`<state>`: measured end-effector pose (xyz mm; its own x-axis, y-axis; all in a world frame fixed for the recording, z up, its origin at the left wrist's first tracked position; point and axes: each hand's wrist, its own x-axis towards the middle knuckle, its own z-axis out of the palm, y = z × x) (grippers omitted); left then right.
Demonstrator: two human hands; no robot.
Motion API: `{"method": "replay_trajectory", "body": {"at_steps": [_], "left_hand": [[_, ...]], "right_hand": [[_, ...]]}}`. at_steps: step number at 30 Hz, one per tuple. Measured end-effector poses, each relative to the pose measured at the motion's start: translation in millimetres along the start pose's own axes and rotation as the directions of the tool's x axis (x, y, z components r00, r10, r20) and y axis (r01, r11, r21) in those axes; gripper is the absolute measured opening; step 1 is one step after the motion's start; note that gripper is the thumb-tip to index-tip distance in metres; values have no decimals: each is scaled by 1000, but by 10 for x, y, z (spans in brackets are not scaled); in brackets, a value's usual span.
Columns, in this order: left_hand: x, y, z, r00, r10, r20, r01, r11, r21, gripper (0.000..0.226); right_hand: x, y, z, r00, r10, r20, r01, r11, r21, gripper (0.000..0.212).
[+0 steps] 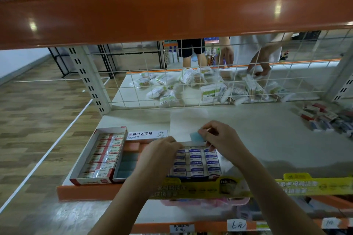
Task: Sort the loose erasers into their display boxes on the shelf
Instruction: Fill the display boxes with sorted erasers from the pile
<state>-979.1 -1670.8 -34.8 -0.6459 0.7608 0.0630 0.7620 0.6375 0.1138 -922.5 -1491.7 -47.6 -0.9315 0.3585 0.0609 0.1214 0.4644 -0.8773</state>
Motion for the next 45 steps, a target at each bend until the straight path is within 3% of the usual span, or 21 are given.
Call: {"method": "replay_trajectory", "body": {"at_steps": [4, 11, 15, 19, 26, 30, 45], "left_hand": [[-316, -244, -138, 989, -87, -120, 75, 992, -101, 32], [-694, -587, -37, 990, -138, 12, 139, 983, -123, 31], [-758, -659, 51, 991, -106, 86, 117, 984, -133, 27], [-755, -710, 111, 994, -91, 64, 99, 986, -137, 24], [-757, -759, 177, 996, -78, 40, 85, 976, -203, 20], [-758, -768, 177, 996, -82, 33, 87, 972, -218, 21], [-747, -729, 135, 994, -66, 91, 81, 980, -179, 25]], "right_hand": [[126, -214, 186, 998, -42, 47, 41, 999, 24, 5], [357, -533, 709, 979, -38, 201, 30, 999, 40, 15], [445, -627, 975, 952, -1, 306, 24, 997, -73, 27], [483, -658, 1136, 925, -9, 380, 128, 949, -289, 42], [503, -675, 1273, 933, -39, 359, 223, 844, -488, 32], [503, -651, 1241, 924, -54, 378, 301, 712, -634, 23], [449, -564, 1428, 907, -209, 366, 417, 567, -710, 13]]}}
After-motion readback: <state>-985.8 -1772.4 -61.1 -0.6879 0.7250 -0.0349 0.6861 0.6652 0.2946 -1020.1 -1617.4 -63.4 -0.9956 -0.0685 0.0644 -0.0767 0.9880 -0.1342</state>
